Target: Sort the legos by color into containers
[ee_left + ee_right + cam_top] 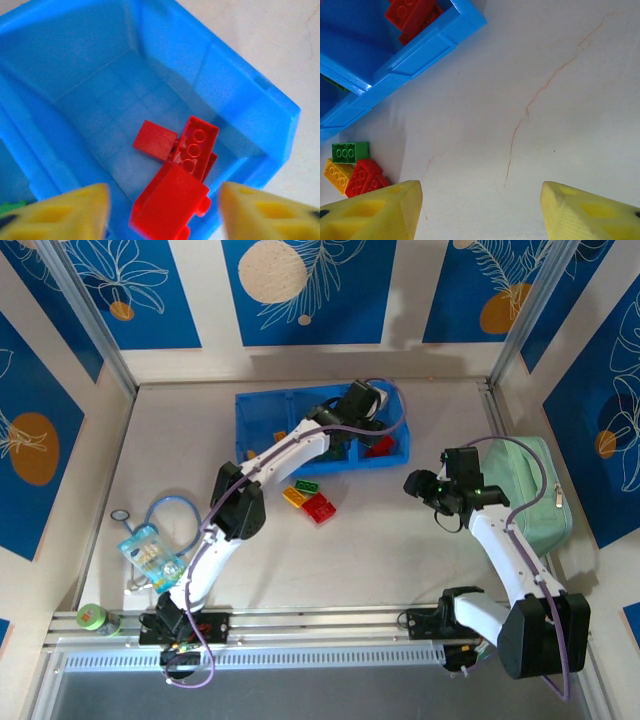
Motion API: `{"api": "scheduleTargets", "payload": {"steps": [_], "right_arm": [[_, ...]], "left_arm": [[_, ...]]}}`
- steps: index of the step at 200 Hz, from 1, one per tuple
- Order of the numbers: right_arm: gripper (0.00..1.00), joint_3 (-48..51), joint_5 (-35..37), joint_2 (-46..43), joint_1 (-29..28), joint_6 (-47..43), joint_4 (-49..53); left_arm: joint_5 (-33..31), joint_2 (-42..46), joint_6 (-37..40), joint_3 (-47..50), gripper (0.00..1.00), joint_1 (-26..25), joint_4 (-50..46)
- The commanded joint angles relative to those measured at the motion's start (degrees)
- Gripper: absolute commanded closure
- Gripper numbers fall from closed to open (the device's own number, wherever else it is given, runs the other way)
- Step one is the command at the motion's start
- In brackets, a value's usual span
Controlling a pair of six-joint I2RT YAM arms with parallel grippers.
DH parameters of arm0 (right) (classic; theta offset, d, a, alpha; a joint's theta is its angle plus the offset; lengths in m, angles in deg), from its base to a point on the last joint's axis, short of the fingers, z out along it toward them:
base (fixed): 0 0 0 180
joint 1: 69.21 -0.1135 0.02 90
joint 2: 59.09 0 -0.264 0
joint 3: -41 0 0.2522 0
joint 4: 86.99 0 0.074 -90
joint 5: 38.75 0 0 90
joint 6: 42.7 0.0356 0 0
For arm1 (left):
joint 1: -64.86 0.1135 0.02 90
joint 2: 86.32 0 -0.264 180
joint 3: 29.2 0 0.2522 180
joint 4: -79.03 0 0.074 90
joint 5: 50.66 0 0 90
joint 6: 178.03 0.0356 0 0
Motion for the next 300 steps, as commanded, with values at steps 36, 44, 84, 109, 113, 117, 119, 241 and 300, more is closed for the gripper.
{"api": "scheduleTargets", "payload": {"steps": [36, 44, 84, 109, 113, 117, 119, 241, 300], "right_arm": [[0.35, -0.1, -1.2, -1.2, -1.7, 0.3, 1.1], [0.35, -0.3, -1.2, -1.0, -2.2, 0.2, 1.0], [0.35, -2.2, -1.4, 1.6, -7.6, -2.7, 0.5], [0.34, -3.7, -1.7, 4.5, -12.6, -4.8, -0.5], [0.33, -3.9, -1.7, 5.2, -13.5, -5.3, -0.7], [0.32, -4.2, -1.8, 5.8, -14.5, -5.7, -0.9], [0.32, -4.4, -1.8, 6.2, -15.0, -5.9, -1.1], [0.24, -25.4, 0.9, 35.7, -32.8, -16.3, 4.0], [0.24, -33.1, 6.4, 46.4, -37.2, -16.3, 8.5]], "left_arm": [[-3.1, 12.9, 1.9, 15.2, 0.27, -1.0, 4.3], [-2.6, 15.3, 1.5, 18.9, 0.27, -1.0, 5.7], [-2.0, 28.5, -1.6, 40.1, 0.28, -1.0, 13.0], [-1.7, 35.6, -4.2, 52.5, 0.28, -0.8, 15.8], [-1.8, 36.7, -4.8, 54.4, 0.28, -0.7, 16.2], [-1.8, 37.9, -5.5, 55.9, 0.28, -0.6, 16.7], [-1.8, 38.3, -5.8, 57.3, 0.28, -0.5, 17.0], [1.3, 62.3, -19.4, 95.6, 0.3, 2.9, 28.7], [8.6, 69.9, -24.5, 107.3, 0.29, 6.0, 40.9]]}}
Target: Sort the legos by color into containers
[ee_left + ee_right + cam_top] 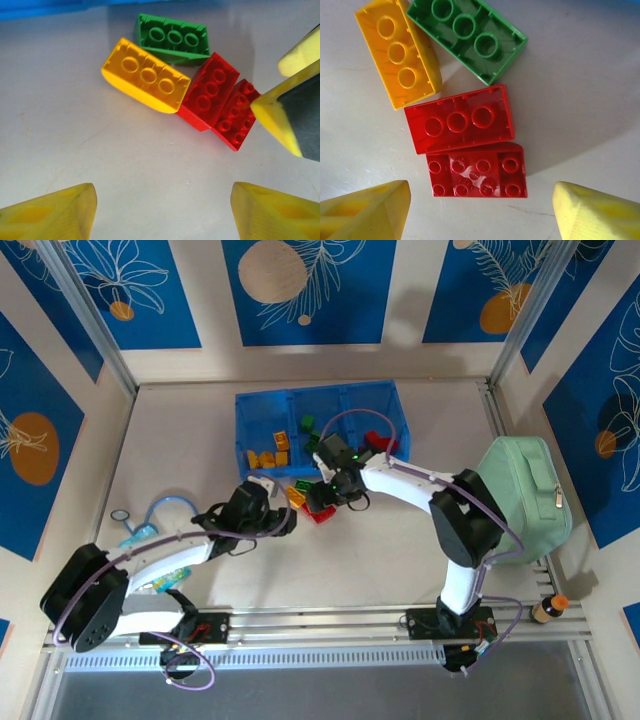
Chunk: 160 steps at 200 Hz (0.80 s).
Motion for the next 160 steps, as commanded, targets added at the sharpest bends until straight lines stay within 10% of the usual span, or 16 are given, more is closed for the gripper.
{"api": "scheduleTargets", "payload": {"steps": [1, 118, 160], "right_arm": [[0.24, -2.7, 2.9, 2.4, -1.1, -0.9, 4.3], [0.31, -4.6, 1.0, 8.4, -3.2, 0.0, 5.6], [0.58, -2.6, 2.3, 6.2, -3.6, 1.5, 5.5]], "left_arm": [[2.6, 1.9, -2.6, 1.9, 0.29, 1.0, 4.6], [2.6, 5.0, -2.5, 5.5, 0.29, 2.3, 4.5], [2.5, 4.8, -2.3, 5.1, 0.29, 2.5, 4.3]]}}
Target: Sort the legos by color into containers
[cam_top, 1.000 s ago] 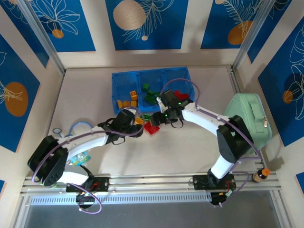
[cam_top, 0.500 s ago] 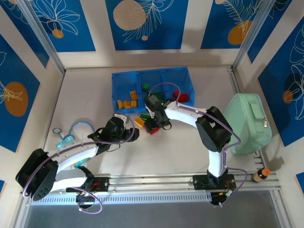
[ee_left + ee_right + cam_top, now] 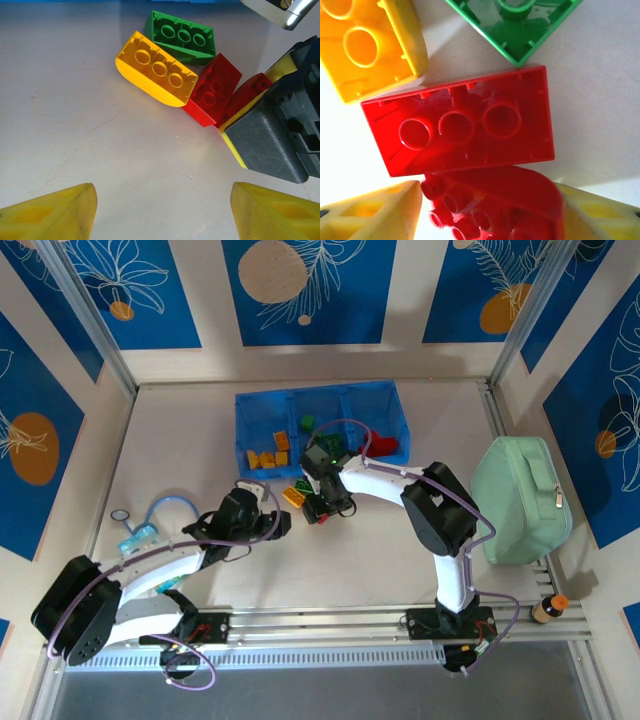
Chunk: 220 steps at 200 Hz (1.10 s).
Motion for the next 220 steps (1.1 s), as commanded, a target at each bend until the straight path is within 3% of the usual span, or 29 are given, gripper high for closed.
{"api": "scheduleTargets", "payload": {"steps": [1, 29, 50, 127, 158, 190, 220], "right_arm": [[0.59, 1.6, -0.3, -1.7, -0.6, 1.7, 1.0], [0.75, 2.2, 0.6, -4.2, -0.8, 2.1, 1.6], [0.81, 2.4, 1.7, -6.0, -0.6, 2.2, 2.4], [0.84, 0.9, 3.1, -12.5, 1.5, 1.6, 5.0], [0.84, -1.8, 5.0, -14.6, 8.4, -0.2, 7.5], [0.84, -5.3, 2.5, -15.5, 18.8, -1.0, 7.7], [0.83, -12.2, 0.5, -10.6, 24.9, -2.4, 8.5]], "left_arm": [[0.7, 0.8, 0.1, 0.3, 0.29, 0.8, 0.4], [0.6, 0.7, 0.2, -0.2, 0.29, 0.9, 0.2], [0.5, 0.7, 0.3, -0.3, 0.29, 0.9, 0.0], [0.3, 1.6, 1.4, -0.8, 0.3, 0.9, -1.2], [0.6, 1.6, 2.6, -1.3, 0.3, 0.9, -2.4], [0.7, 1.4, 2.8, -1.1, 0.3, 0.4, -2.6], [0.4, 0.2, 3.0, -1.7, 0.3, -0.9, -2.9]]}}
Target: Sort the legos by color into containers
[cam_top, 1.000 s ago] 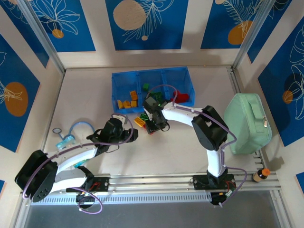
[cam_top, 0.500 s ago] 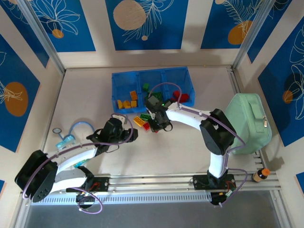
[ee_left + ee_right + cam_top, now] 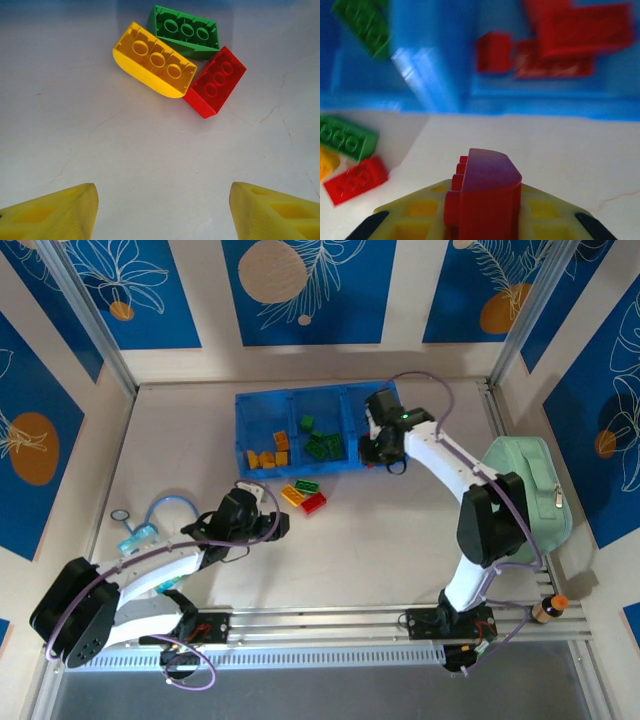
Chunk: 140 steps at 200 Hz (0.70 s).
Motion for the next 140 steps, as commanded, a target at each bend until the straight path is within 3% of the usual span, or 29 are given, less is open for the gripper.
{"api": "scheduleTargets", "payload": {"steps": [1, 53, 65, 76, 84, 104, 140], "right_arm": [[0.83, -6.4, -2.7, 2.7, 2.8, -2.0, 2.4], [0.79, -22.8, -1.9, 15.4, 6.9, -2.9, 7.4], [0.68, -26.1, -1.9, 17.6, 7.4, -3.0, 8.5], [0.41, -28.9, -2.2, 19.2, 7.5, -3.1, 9.7], [0.33, -30.4, -1.9, 19.8, 7.4, -2.9, 10.7], [0.26, -30.0, 0.8, 18.2, 6.6, -2.1, 10.5], [0.26, -21.5, 0.5, 10.7, 5.5, -1.1, 6.2]], "left_arm": [[0.4, -0.5, 1.5, -1.8, 0.3, -1.0, -1.4], [-2.0, -0.5, 0.0, -3.2, 0.3, -2.0, -4.0], [-2.2, -0.4, -0.9, -3.6, 0.3, -1.9, -4.3], [-1.7, -0.5, -2.0, -3.9, 0.3, -1.9, -3.8], [-1.1, -0.5, -3.0, -3.9, 0.29, -1.5, -3.1], [0.2, -1.3, -5.3, -4.6, 0.29, -0.1, -2.3], [1.5, -5.9, -6.7, -8.2, 0.29, 2.5, -2.5]]}}
